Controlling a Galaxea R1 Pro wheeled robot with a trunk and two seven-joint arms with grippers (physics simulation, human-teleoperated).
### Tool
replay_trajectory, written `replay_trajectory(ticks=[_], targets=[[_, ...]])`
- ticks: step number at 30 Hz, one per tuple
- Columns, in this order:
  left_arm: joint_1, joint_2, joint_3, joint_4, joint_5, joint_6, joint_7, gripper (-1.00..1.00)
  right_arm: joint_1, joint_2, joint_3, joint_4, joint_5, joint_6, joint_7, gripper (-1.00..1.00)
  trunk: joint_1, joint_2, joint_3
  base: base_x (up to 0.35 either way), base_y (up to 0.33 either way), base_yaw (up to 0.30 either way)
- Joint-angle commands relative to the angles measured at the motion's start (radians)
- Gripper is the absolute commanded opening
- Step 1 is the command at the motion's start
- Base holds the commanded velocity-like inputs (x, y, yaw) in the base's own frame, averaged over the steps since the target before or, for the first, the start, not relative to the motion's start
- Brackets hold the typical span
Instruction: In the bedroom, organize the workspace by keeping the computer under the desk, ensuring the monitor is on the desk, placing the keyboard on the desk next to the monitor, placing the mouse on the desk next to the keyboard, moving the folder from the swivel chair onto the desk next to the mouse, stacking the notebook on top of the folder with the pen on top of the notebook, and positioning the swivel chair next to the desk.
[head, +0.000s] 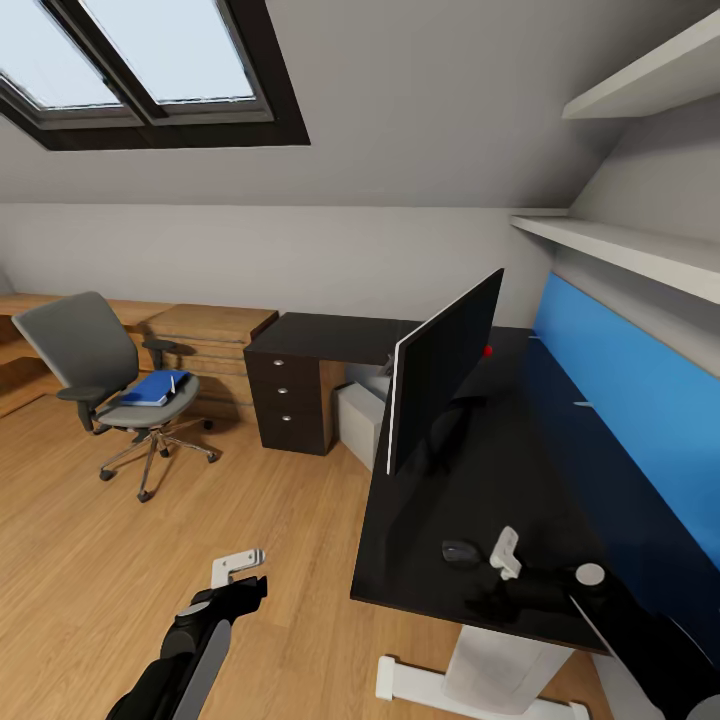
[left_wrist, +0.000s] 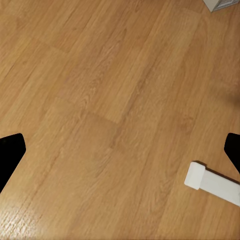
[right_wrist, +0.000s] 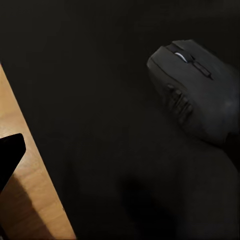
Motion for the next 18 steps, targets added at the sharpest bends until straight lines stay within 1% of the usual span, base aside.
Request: replay_trajectory(ticks=[1, 5, 12, 18], targets=[[-0.001, 0.000, -0.002, -0.001, 0.011, 0.003, 0.009, 1.00, -0.001, -0.003, 0.001, 0.001, 0.005, -0.009, 0.005, 1.00, 0.000, -0.001, -0.001, 0.009, 0.000, 0.000], [-0.001, 0.001, -0.002, 0.000, 0.010, 0.003, 0.008, 1.00, -0.001, -0.003, 0.001, 0.002, 0.005, -0.015, 0.006, 1.00, 0.000, -0.001, -0.001, 0.090, 0.000, 0.000], [-0.001, 0.002, -0.002, 0.000, 0.010, 0.003, 0.008, 1.00, -0.001, -0.003, 0.000, 0.003, 0.004, -0.019, 0.007, 1.00, 0.000, -0.001, -0.001, 0.237, 0.000, 0.000], [-0.001, 0.002, -0.002, 0.000, 0.010, 0.003, 0.009, 1.00, -0.001, -0.002, -0.001, 0.003, 0.002, -0.020, 0.007, 1.00, 0.000, -0.001, -0.001, 0.078, 0.000, 0.000]])
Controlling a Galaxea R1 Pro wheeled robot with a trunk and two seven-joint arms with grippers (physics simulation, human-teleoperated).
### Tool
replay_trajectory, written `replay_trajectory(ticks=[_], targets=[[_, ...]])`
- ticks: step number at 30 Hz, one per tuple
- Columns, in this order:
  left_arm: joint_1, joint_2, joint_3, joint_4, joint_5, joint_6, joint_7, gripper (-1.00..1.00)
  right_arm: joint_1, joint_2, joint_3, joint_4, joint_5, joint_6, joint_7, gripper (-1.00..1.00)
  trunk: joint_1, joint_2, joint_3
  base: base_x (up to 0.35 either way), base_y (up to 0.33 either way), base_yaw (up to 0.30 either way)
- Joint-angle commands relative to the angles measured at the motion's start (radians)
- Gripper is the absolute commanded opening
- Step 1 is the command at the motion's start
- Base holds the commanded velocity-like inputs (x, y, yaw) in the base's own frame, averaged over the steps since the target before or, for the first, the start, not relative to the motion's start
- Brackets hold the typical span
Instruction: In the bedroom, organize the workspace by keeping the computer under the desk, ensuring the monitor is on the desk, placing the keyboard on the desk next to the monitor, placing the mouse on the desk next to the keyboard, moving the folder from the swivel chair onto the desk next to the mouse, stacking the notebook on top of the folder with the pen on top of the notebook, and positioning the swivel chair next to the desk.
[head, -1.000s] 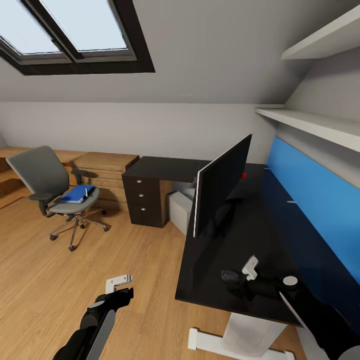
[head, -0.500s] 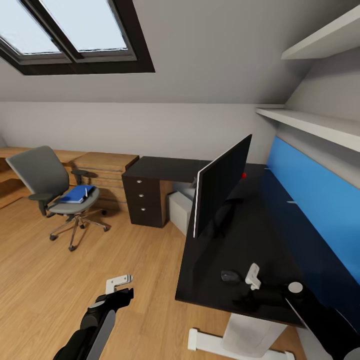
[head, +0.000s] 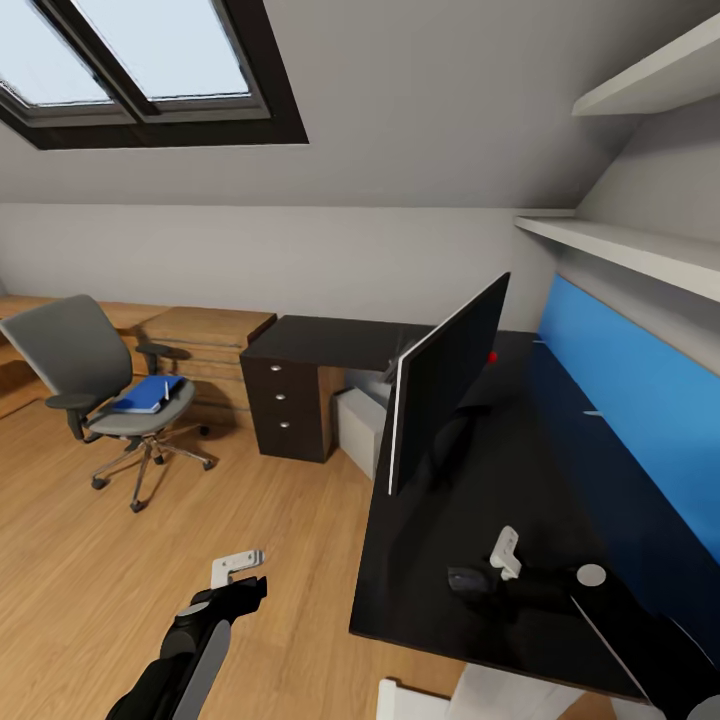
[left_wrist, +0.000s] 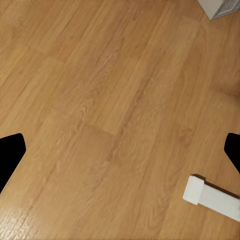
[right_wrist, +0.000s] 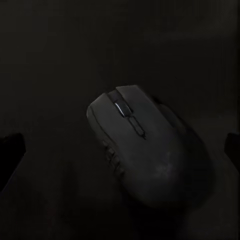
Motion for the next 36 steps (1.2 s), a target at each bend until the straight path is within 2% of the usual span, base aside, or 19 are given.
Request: replay_trajectory(ticks=[1, 15, 36], targets=[[-0.001, 0.001, -0.002, -0.001, 0.011, 0.003, 0.010, 1.00, -0.001, 0.000, 0.001, -0.002, 0.003, 0.005, 0.002, 1.00, 0.000, -0.001, -0.001, 0.026, 0.000, 0.000], [-0.001, 0.002, 0.000, -0.001, 0.011, 0.003, 0.010, 1.00, -0.001, 0.003, 0.002, -0.002, 0.003, 0.004, 0.002, 1.00, 0.000, -0.001, -0.001, 0.085, 0.000, 0.000], [-0.001, 0.001, 0.000, -0.020, 0.013, 0.005, 0.013, 1.00, -0.001, 0.005, 0.004, -0.002, 0.004, 0.005, 0.002, 1.00, 0.004, -0.008, -0.004, 0.006, 0.000, 0.000]])
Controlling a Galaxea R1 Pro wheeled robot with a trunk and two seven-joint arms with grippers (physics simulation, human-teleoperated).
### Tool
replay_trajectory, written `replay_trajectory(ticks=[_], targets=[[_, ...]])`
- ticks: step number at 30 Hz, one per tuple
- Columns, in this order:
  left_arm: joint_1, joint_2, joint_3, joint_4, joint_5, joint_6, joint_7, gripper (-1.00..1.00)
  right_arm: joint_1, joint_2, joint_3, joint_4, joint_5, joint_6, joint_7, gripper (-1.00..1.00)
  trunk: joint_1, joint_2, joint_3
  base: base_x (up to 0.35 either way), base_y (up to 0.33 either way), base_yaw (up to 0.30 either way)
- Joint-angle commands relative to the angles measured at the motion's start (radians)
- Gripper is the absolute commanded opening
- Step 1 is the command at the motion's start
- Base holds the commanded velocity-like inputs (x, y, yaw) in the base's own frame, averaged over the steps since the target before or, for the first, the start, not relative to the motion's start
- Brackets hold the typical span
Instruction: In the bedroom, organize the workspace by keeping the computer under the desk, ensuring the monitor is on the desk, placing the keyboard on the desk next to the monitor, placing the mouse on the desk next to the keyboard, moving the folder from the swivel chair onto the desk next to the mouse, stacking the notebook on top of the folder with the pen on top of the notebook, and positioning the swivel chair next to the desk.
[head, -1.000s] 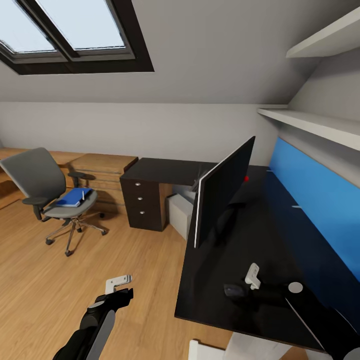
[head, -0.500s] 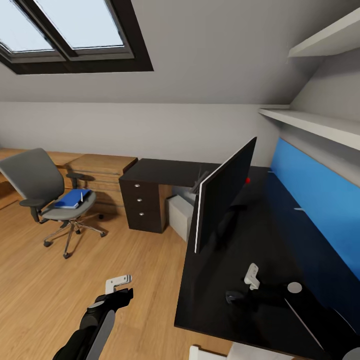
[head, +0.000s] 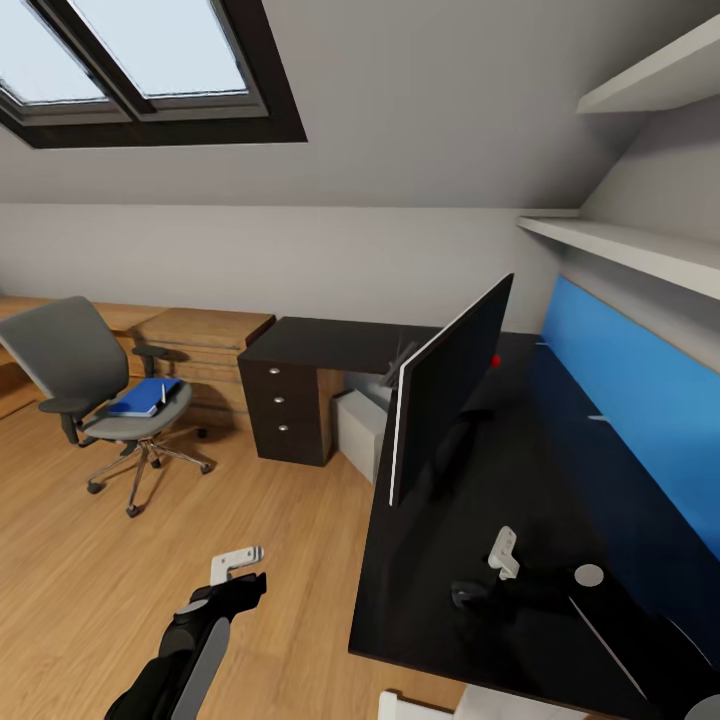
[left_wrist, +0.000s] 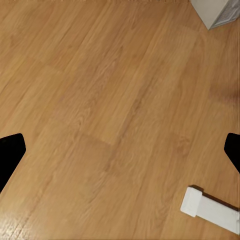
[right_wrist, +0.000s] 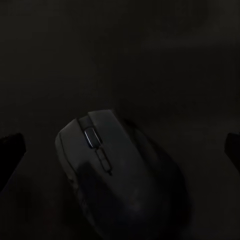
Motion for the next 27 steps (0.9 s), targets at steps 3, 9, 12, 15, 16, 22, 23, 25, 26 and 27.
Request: replay_trajectory(ticks=[3, 9, 12, 15, 16, 22, 23, 25, 26, 27], targets=[[-0.001, 0.000, -0.001, -0.008, 0.010, 0.003, 0.010, 1.00, -0.001, 0.000, 0.001, -0.002, 0.003, 0.005, 0.002, 1.00, 0.012, -0.022, -0.011, 0.000, 0.000, 0.000], [-0.001, 0.000, -0.001, -0.011, 0.010, 0.003, 0.013, 1.00, -0.001, 0.000, 0.000, -0.002, 0.002, 0.005, 0.000, 1.00, 0.027, -0.050, -0.023, 0.000, 0.000, 0.000], [-0.001, 0.000, -0.001, -0.012, 0.010, 0.003, 0.014, 1.00, -0.001, 0.000, 0.000, -0.002, 0.001, 0.006, 0.000, 1.00, 0.027, -0.050, -0.023, 0.000, 0.000, 0.000], [-0.001, 0.000, -0.001, -0.012, 0.010, 0.003, 0.016, 1.00, -0.001, 0.001, 0.000, -0.002, 0.001, 0.006, 0.000, 1.00, 0.027, -0.050, -0.023, 0.000, 0.000, 0.000], [-0.001, 0.000, -0.001, -0.012, 0.011, 0.003, 0.016, 1.00, -0.001, 0.001, 0.000, -0.002, 0.001, 0.007, 0.000, 1.00, 0.027, -0.050, -0.023, 0.000, 0.000, 0.000], [-0.001, -0.001, -0.004, -0.012, 0.011, 0.003, 0.017, 1.00, -0.001, 0.001, 0.001, -0.002, 0.002, 0.007, 0.000, 1.00, 0.027, -0.050, -0.023, 0.000, 0.000, 0.000], [-0.001, -0.001, -0.005, -0.012, 0.011, 0.002, 0.017, 1.00, -0.001, 0.002, 0.001, -0.002, 0.002, 0.008, 0.000, 1.00, 0.027, -0.050, -0.023, 0.000, 0.000, 0.000], [-0.001, -0.001, -0.005, -0.012, 0.011, 0.002, 0.017, 1.00, -0.001, 0.002, 0.001, -0.002, 0.002, 0.009, 0.000, 1.00, 0.027, -0.050, -0.023, 0.000, 0.000, 0.000], [-0.001, -0.001, -0.006, -0.012, 0.011, 0.002, 0.017, 1.00, -0.001, 0.002, 0.001, -0.002, 0.002, 0.009, 0.000, 1.00, 0.027, -0.050, -0.023, 0.000, 0.000, 0.000], [-0.001, -0.001, -0.006, -0.012, 0.011, 0.003, 0.017, 1.00, -0.001, 0.002, 0.002, -0.002, 0.002, 0.010, 0.000, 1.00, 0.027, -0.050, -0.023, 0.000, 0.000, 0.000]])
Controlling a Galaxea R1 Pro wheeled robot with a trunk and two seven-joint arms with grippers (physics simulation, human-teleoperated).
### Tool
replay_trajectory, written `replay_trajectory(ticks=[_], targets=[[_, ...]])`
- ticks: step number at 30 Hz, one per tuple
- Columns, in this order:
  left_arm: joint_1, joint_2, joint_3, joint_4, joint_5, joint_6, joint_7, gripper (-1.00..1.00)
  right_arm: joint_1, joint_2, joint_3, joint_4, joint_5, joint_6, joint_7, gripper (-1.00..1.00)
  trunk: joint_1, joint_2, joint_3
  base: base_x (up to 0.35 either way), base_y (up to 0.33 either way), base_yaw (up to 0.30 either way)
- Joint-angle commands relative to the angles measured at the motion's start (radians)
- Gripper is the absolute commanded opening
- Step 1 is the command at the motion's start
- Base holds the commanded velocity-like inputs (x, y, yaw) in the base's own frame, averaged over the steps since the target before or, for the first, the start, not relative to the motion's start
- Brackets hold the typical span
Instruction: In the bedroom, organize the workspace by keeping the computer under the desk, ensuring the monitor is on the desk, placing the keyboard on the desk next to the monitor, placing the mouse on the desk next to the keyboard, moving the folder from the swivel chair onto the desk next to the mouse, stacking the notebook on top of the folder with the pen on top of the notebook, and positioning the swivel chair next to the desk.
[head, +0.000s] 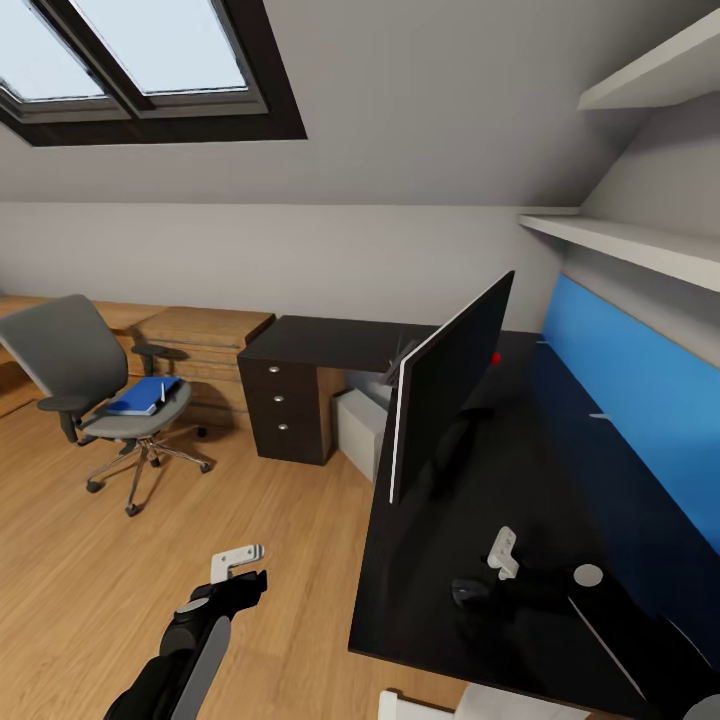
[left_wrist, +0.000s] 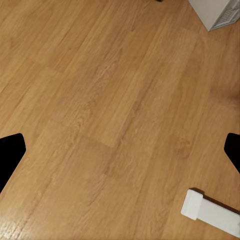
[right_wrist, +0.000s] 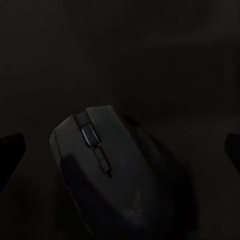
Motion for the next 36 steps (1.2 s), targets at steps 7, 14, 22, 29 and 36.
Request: replay_trajectory(ticks=[7, 14, 22, 29, 36], targets=[[-0.001, 0.000, -0.002, -0.002, 0.010, 0.003, 0.010, 1.00, -0.001, 0.002, 0.002, -0.001, 0.007, 0.009, 0.001, 1.00, 0.000, -0.001, -0.001, 0.000, 0.000, 0.000], [-0.001, 0.000, -0.001, -0.003, 0.009, 0.003, 0.011, 1.00, -0.001, 0.003, 0.004, 0.018, 0.009, 0.010, 0.002, 1.00, 0.000, -0.001, -0.001, 0.000, 0.000, 0.000], [-0.001, 0.000, -0.001, -0.003, 0.010, 0.003, 0.011, 1.00, -0.001, 0.003, 0.017, 0.021, 0.010, 0.011, 0.002, 1.00, 0.000, -0.001, -0.001, 0.000, 0.000, 0.000], [-0.001, 0.000, -0.001, -0.003, 0.010, 0.003, 0.011, 1.00, -0.001, 0.003, 0.023, 0.021, 0.011, 0.013, 0.001, 1.00, 0.000, -0.001, -0.001, 0.000, 0.000, 0.000], [-0.001, 0.000, -0.001, -0.003, 0.011, 0.003, 0.011, 1.00, -0.001, 0.003, 0.022, 0.022, 0.011, 0.014, 0.002, 1.00, 0.000, -0.001, -0.001, 0.000, 0.000, 0.000]])
